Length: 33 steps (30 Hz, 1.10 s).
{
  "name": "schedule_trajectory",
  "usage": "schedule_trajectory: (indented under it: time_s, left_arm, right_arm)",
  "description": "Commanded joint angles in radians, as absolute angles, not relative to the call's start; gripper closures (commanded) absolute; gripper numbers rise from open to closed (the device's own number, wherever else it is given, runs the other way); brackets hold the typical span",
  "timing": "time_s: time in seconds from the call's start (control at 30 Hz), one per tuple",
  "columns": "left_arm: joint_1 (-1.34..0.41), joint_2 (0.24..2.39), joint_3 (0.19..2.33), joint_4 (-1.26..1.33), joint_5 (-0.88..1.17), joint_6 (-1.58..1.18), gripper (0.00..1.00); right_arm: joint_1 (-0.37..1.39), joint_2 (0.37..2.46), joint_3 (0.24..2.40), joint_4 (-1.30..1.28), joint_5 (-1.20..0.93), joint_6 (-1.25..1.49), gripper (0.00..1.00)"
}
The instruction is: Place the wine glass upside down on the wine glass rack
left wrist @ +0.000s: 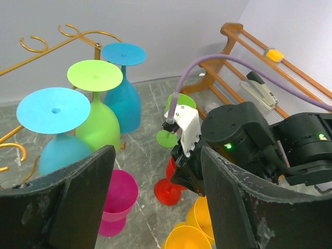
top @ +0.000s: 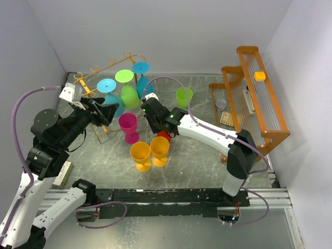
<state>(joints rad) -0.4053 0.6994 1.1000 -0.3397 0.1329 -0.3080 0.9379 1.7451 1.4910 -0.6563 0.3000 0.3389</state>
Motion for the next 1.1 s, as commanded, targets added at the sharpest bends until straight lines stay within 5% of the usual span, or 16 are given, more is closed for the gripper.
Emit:
schedule_trajectory:
  time_s: [0.0,0.2,0.63,1.07]
  left_arm:
    - [-0.399,0.706,1.101,-0.274,0.207,-0.323,0.21]
    - [-0.399,0.748,1.13,-0.302,0.266,-0.291,0.08]
    - [-0.4,0.839,1.023,0.016,0.443,-0.651,0.09]
    - [-0.406,0.936,0.96,0.248,0.495,-1.095,0.15]
  right_arm:
    - [0.939,1.613,1.44,-0.565,0.38,0.321,1.0]
    - [0.939,1.449,1.338,-0.425,0.43,0.312,1.0]
    - [0.94,1.056,1.043,-0.025,0.511,0.314,1.0]
    - [0.94,0.888,0.914,0.354,0.434,0.337,1.0]
